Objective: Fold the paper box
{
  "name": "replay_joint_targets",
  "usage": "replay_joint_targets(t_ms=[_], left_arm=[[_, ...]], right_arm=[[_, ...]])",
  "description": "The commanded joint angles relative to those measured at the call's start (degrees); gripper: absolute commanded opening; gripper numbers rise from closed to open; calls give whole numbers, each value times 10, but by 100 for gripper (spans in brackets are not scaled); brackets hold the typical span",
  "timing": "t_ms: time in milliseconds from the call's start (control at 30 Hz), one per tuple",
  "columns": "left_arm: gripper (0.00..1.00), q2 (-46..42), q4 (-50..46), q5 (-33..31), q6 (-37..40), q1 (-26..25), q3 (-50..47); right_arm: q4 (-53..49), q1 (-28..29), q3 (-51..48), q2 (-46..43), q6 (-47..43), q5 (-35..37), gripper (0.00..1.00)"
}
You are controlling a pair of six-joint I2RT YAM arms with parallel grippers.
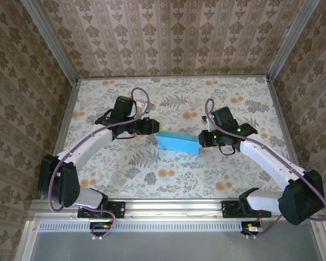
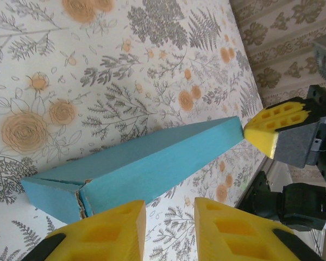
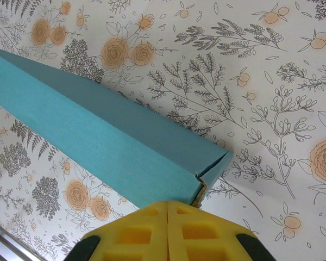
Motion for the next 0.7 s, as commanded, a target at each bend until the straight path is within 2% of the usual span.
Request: replay_joint_targets(t_ms=[0,200,667], left_arm=[[29,0,1,8,3,4,-1],[29,29,44,44,-15,1,-17],[27,56,26,36,-2,-1,-26]], right_arm=[[-5,3,-8,3,9,12,9],[-7,4,-6,5,9,12,9],[-12,3,-6,6,7,14,9]])
